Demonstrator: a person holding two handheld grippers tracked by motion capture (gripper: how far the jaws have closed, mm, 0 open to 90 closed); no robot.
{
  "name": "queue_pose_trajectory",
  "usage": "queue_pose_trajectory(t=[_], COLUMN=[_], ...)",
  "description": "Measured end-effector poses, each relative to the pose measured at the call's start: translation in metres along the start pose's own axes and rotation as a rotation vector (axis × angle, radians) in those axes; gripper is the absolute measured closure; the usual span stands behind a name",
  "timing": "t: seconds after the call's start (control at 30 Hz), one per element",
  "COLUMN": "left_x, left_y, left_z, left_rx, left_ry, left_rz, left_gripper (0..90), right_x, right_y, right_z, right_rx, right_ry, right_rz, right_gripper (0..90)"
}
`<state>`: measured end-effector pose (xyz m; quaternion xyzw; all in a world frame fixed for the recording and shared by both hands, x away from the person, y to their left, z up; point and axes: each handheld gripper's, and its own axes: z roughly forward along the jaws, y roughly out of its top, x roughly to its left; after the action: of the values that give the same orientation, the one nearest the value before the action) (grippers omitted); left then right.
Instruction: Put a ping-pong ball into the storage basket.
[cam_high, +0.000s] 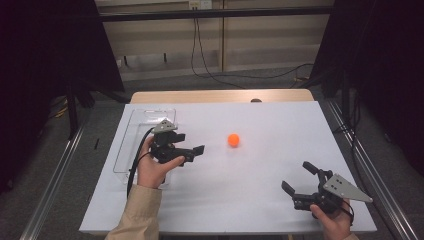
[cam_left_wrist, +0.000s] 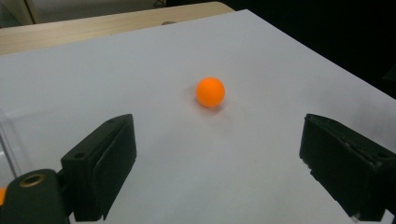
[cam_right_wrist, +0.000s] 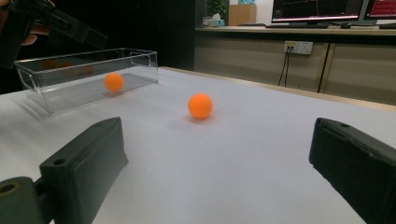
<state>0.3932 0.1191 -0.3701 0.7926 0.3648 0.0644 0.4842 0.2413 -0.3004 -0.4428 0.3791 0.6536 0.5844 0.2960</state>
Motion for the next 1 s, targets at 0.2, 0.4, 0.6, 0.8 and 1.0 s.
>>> queue_pose_trajectory(t=[0.2,0.4,0.6,0.8,1.0], left_x=[-0.006,-0.009,-0.011,-0.012,-0.014], left_y=[0.000,0.000,-0.001,-0.001,-0.001], left_z=[0.006,0.013,0.016,0.020,0.024], left_rx=[0.004,0.004,0.009,0.015,0.010], left_ry=[-0.006,-0.009,-0.010,-0.007,-0.010], left_rz=[0.008,0.015,0.015,0.029,0.027], left_gripper=[10.7,10.6,10.4,10.1,10.1], right_x=[-0.001,-0.002,-0.002,-0.001,-0.002], right_y=[0.000,0.000,0.000,0.000,0.000], right_z=[0.000,-0.001,0.000,0.000,0.000], right_rx=[0.001,-0.001,0.001,0.002,-0.001], right_ry=[-0.004,-0.004,-0.005,-0.003,-0.005], right_rz=[-0.001,-0.001,-0.001,0.002,-0.001], right_gripper=[3.2,3.2,3.1,3.1,3.2])
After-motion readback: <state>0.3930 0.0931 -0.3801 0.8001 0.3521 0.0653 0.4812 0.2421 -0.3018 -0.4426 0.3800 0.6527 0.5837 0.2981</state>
